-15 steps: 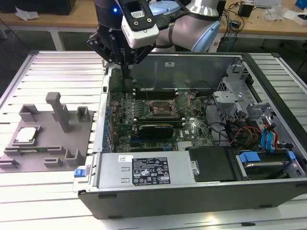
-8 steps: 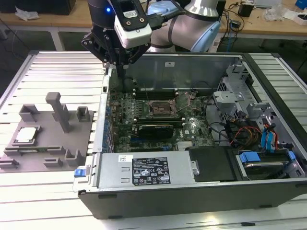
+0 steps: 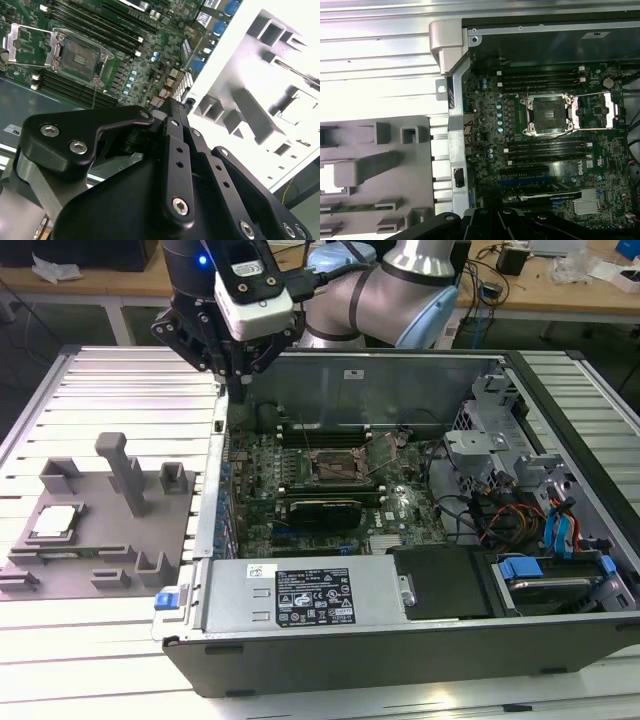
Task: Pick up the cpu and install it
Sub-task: 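Reach for the cpu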
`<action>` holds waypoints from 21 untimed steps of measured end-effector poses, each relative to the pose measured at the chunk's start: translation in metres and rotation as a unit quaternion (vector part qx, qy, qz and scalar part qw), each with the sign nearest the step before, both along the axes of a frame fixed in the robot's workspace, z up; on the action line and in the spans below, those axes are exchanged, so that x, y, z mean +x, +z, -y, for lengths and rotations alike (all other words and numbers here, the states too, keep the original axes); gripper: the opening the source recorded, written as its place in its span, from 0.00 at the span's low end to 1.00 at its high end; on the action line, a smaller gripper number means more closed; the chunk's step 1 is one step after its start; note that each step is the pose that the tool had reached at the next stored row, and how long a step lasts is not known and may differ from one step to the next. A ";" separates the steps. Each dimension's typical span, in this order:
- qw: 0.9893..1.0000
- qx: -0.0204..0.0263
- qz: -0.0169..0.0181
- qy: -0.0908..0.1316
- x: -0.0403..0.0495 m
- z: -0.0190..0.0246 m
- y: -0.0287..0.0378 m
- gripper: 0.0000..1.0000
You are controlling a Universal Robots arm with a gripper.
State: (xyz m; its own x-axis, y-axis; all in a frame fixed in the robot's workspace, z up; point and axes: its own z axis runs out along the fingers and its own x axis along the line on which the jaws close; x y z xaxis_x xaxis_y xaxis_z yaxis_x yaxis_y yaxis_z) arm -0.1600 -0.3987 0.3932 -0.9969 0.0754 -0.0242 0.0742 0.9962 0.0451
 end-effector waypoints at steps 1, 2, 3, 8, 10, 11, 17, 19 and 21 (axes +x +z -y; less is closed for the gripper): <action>1.000 0.000 0.000 0.000 -0.0013 0.0000 0.0000 0.11; 1.000 0.000 0.000 0.000 -0.0030 0.0000 -0.0001 0.11; 1.000 0.000 0.000 0.000 -0.0048 0.0000 -0.0001 0.11; 1.000 0.000 0.000 0.000 -0.0181 0.0000 -0.0013 0.11; 1.000 0.000 0.000 0.000 -0.0263 0.0000 -0.0018 0.11; 1.000 0.000 0.001 0.000 -0.0298 0.0000 -0.0021 0.11; 1.000 0.000 0.001 0.000 -0.0454 0.0000 -0.0035 0.11; 1.000 0.000 0.001 0.000 -0.0503 0.0000 -0.0036 0.11; 1.000 0.000 0.001 0.000 -0.0585 -0.0001 -0.0039 0.11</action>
State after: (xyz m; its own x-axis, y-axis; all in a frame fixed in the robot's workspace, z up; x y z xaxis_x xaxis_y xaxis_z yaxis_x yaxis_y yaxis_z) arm -0.2185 -0.3987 0.3893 -0.9968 0.0754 -0.0256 0.0742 0.9962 0.0452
